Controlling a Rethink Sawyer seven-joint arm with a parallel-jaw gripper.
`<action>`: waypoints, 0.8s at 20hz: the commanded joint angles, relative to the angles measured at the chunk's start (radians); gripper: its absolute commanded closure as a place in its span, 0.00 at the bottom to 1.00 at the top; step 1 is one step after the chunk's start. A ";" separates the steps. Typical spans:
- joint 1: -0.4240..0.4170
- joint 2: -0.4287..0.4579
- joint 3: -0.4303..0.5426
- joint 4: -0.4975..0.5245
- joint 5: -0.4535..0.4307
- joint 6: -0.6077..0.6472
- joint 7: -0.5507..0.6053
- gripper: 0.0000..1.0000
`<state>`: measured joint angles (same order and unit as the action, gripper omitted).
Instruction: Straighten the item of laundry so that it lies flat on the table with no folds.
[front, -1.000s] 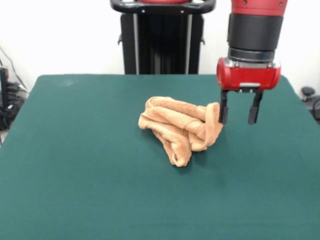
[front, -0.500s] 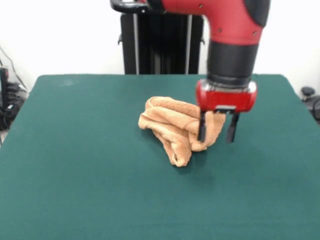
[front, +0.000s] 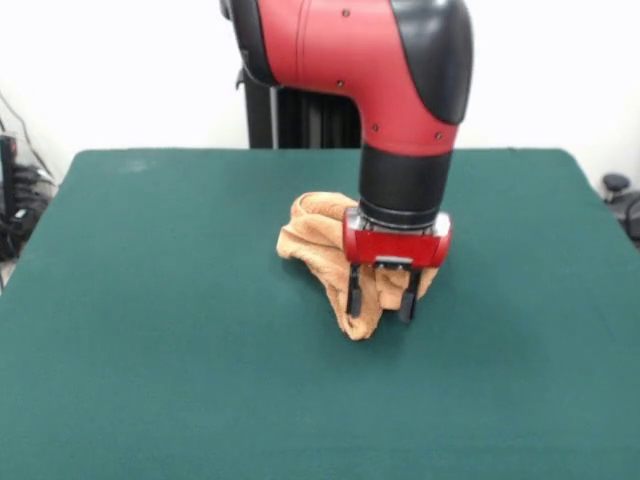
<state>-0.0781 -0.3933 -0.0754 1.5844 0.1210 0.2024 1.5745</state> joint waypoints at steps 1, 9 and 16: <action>0.019 0.062 0.113 0.063 -0.008 -0.109 0.204 0.00; 0.023 0.003 0.112 0.152 -0.001 -0.111 0.219 0.00; 0.008 -0.059 0.120 0.210 -0.006 -0.064 0.196 0.00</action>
<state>-0.0781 -0.4341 -0.0689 1.6579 0.1212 0.1045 1.5745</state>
